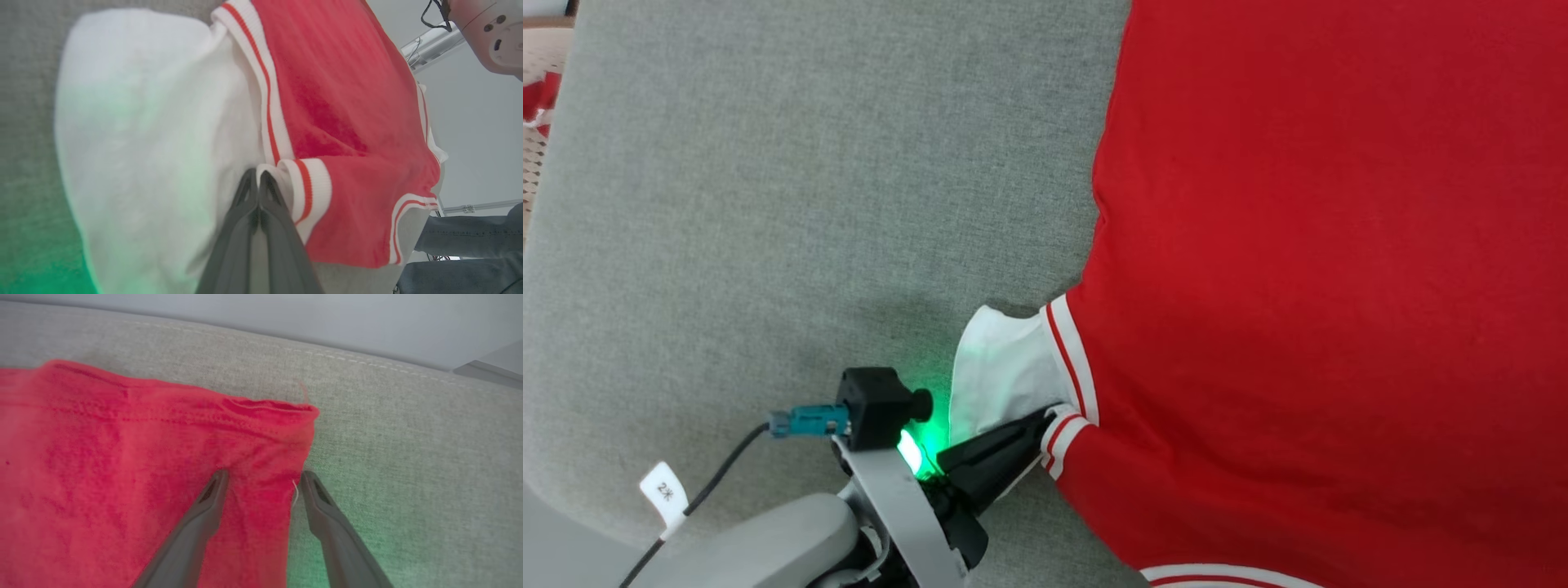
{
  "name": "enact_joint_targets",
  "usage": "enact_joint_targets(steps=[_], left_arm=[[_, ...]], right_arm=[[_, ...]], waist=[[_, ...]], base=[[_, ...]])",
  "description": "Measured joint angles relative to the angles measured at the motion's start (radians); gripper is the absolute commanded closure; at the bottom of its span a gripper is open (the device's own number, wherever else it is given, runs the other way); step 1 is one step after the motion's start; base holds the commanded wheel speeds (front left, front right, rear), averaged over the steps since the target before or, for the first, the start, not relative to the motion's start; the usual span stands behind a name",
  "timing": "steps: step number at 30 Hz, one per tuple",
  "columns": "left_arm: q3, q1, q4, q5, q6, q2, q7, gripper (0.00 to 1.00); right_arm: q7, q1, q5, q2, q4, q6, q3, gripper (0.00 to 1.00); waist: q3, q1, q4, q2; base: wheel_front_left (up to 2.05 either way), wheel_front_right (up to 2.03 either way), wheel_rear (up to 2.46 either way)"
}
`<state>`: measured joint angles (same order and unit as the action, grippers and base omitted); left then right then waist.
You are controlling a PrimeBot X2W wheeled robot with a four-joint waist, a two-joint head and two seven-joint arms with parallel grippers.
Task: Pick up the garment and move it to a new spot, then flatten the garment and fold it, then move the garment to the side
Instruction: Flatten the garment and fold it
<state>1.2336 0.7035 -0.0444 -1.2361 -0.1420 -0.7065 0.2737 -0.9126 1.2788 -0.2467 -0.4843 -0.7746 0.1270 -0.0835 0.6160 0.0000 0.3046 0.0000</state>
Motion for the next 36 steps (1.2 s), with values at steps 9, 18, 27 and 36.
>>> enact_joint_targets(steps=[9, 18, 27, 36], left_arm=[[-0.1, -0.083, -0.021, -0.004, 0.001, 0.008, -0.006, 1.0], [-0.221, -0.243, -0.036, 0.007, 0.01, -0.023, -0.01, 1.0], [-0.328, -0.343, -0.03, 0.048, 0.01, -0.034, -0.009, 1.0], [-0.404, -0.373, -0.035, 0.087, 0.01, -0.037, -0.01, 1.0]], right_arm=[[0.095, -0.078, -0.11, -0.021, 0.011, 0.004, -0.057, 1.0], [0.042, -0.416, -0.359, -0.194, 0.31, 0.004, -0.147, 1.0], [-0.021, -0.953, -0.537, -0.247, 0.691, 0.004, 0.01, 1.0], [-0.069, -1.373, -0.46, -0.087, 0.985, 0.004, 0.086, 1.0]], waist=[[-0.059, 0.0, -0.015, 0.0], [-0.191, 0.0, -0.068, 0.0], [-0.275, 0.0, -0.167, 0.0], [-0.306, 0.0, -0.266, 0.0]], base=[[0.0, 0.0, 0.0], [0.0, 0.0, 0.0], [0.0, 0.0, 0.0], [0.0, 0.0, 0.0]])
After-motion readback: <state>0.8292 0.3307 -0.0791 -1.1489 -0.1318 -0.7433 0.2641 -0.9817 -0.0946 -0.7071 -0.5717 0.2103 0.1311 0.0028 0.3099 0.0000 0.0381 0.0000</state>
